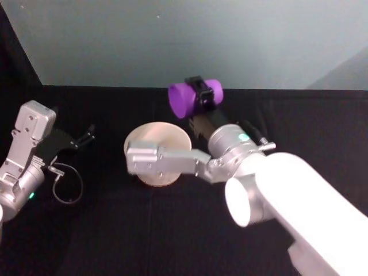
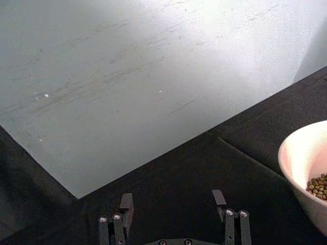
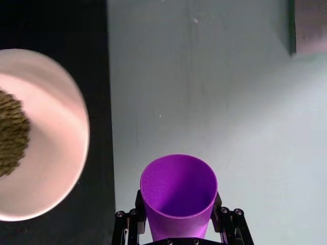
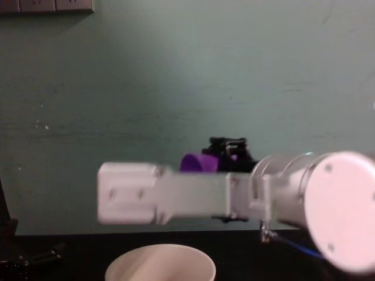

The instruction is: Pick up the cup and pour the mung beans from the cup into the bowl.

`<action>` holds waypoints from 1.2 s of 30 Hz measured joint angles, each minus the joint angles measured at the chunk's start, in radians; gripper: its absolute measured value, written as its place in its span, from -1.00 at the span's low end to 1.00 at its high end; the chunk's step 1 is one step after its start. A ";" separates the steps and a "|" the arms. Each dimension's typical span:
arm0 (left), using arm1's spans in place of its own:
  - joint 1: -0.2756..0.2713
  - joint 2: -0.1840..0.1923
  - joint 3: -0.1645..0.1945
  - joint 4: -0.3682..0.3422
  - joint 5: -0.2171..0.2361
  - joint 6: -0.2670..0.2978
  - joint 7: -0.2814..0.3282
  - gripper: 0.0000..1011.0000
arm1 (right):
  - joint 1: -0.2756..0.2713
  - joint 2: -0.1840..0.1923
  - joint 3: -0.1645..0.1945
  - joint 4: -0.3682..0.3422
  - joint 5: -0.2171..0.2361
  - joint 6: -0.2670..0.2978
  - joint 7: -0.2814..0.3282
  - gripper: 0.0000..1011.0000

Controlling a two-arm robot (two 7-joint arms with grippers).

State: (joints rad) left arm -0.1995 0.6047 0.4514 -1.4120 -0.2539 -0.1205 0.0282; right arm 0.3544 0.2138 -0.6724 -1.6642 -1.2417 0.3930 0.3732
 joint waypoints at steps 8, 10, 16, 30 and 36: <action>0.000 0.000 0.000 0.000 0.000 0.000 0.000 0.98 | -0.037 -0.040 0.114 -0.033 0.161 -0.003 -0.028 0.43; 0.000 0.000 0.000 0.000 0.000 0.000 0.000 0.98 | -0.047 -0.049 0.145 -0.044 0.218 -0.016 -0.034 0.43; 0.000 0.000 0.000 0.000 0.000 0.000 0.000 0.98 | -0.070 -0.074 0.232 -0.051 0.397 -0.070 -0.033 0.43; 0.000 0.000 0.000 0.000 0.000 0.000 0.000 0.98 | -0.111 -0.160 0.445 0.062 0.825 -0.200 -0.019 0.43; 0.000 0.000 0.000 0.000 0.000 0.000 0.000 0.98 | -0.107 -0.176 0.494 0.118 0.935 -0.199 0.014 0.43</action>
State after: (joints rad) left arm -0.1995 0.6047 0.4514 -1.4119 -0.2539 -0.1205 0.0283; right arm 0.2475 0.0382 -0.1789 -1.5466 -0.3067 0.1941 0.3871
